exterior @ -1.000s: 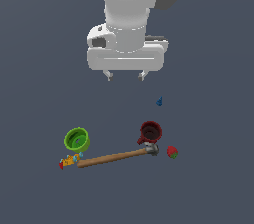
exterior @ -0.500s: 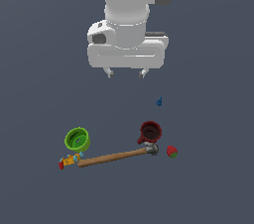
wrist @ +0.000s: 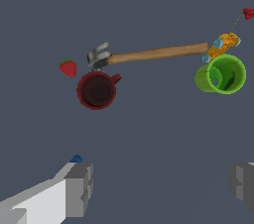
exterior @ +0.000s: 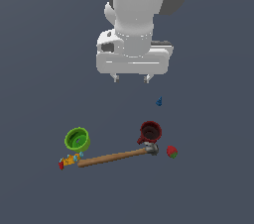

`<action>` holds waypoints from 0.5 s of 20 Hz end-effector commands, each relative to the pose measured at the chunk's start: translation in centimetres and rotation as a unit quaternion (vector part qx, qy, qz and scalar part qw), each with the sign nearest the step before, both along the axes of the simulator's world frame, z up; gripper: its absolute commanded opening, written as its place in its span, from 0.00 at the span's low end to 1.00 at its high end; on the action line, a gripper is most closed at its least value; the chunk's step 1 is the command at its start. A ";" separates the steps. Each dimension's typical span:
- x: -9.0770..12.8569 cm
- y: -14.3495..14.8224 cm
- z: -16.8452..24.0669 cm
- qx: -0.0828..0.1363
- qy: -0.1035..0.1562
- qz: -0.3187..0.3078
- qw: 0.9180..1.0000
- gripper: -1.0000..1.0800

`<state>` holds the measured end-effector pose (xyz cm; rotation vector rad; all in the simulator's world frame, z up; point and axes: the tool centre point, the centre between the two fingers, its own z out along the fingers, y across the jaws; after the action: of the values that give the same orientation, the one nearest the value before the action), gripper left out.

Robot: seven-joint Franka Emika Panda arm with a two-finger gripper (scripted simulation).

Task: Pick up a designated object from a clutter of objects.

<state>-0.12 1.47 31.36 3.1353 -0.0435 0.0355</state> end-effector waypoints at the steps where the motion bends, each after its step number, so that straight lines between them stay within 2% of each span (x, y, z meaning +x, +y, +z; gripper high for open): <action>1: -0.2 1.0 -1.3 -0.002 0.001 -0.003 1.000 0.96; 10: -2.3 6.7 -8.8 -0.007 0.003 -0.022 1.000 0.96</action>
<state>-1.82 7.04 24.01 3.1208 -0.1015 0.0281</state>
